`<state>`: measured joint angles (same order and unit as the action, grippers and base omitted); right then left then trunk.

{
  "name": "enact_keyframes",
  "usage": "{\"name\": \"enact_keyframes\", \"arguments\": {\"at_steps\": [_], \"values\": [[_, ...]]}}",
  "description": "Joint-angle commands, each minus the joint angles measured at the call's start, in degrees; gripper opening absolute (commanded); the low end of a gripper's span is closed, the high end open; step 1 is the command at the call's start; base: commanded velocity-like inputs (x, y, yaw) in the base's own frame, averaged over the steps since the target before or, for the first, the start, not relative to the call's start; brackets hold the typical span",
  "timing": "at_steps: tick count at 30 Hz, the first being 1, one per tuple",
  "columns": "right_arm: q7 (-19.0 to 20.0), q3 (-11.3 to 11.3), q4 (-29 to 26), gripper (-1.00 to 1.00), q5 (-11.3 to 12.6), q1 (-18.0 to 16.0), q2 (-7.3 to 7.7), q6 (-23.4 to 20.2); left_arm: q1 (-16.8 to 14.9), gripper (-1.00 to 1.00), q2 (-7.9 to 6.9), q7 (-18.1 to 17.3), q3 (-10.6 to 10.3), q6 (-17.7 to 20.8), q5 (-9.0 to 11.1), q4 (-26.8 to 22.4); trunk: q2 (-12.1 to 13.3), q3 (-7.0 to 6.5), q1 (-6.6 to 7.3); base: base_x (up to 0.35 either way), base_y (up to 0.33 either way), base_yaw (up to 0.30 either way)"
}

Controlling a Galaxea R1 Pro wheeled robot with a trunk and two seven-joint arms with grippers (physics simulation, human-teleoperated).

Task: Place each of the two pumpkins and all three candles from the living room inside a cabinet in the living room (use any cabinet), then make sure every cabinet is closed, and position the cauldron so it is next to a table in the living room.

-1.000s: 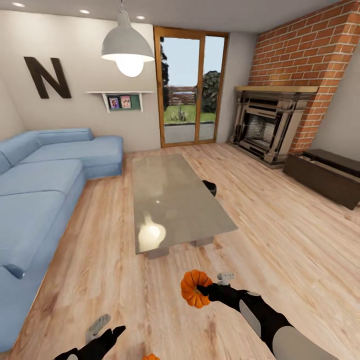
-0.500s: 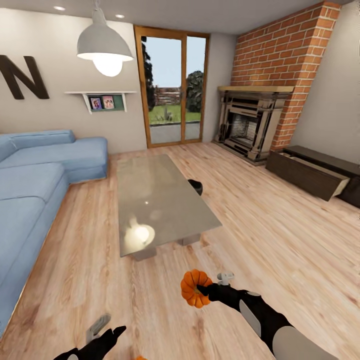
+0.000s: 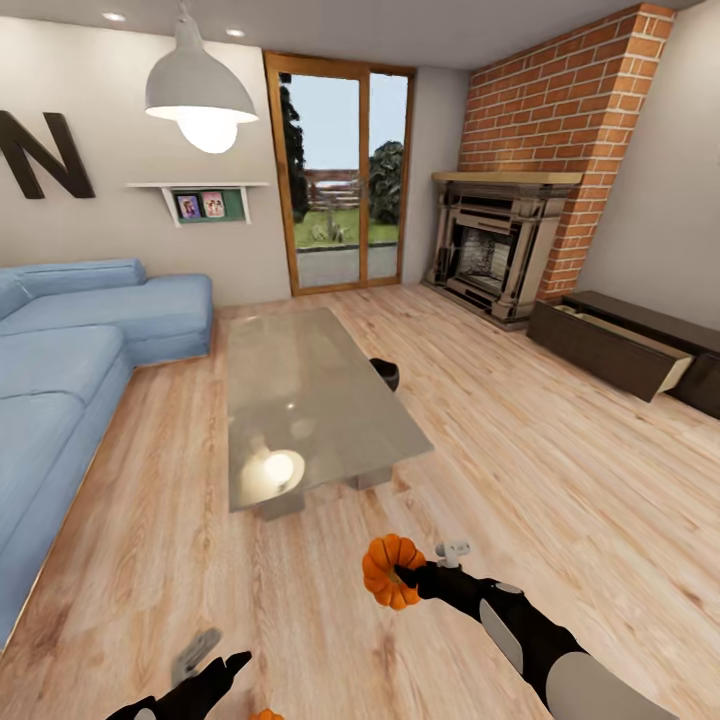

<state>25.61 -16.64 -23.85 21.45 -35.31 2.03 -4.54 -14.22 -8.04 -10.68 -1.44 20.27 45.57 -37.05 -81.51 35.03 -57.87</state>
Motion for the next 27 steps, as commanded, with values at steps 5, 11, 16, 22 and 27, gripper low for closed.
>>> {"name": "enact_keyframes", "arguments": {"at_steps": [5,11,16,22,27], "values": [[1.31,-0.23,-0.13,-1.00,0.68,-0.03,0.06,-0.43,-0.02,1.00,-0.05,0.04,-0.07,0.21,0.47,-0.04,-0.02,0.05,-0.02,0.222,-0.101,0.000],[1.68,-0.23,-0.14,-1.00,0.64,-0.03,0.00,-0.58,-0.02,1.00,-0.05,0.02,-0.11,0.21,0.53,-0.04,-0.02,0.05,-0.02,0.039,-0.027,0.000],[1.81,-0.23,-0.14,-1.00,0.69,-0.03,0.06,-0.34,-0.02,1.00,-0.05,0.00,-0.14,0.21,0.51,-0.04,-0.02,0.05,-0.02,0.003,-0.002,0.000],[1.91,-0.23,-0.14,-1.00,0.62,-0.03,0.05,-0.23,-0.02,1.00,-0.05,0.09,-0.14,0.21,0.49,-0.04,-0.02,0.05,-0.02,0.000,0.000,0.000],[3.65,-0.23,-0.61,-1.00,0.63,-0.03,0.02,-0.25,-0.02,1.00,-0.05,0.01,-0.19,0.21,0.48,-0.05,-0.02,0.05,-0.02,0.000,0.000,0.000]]}}
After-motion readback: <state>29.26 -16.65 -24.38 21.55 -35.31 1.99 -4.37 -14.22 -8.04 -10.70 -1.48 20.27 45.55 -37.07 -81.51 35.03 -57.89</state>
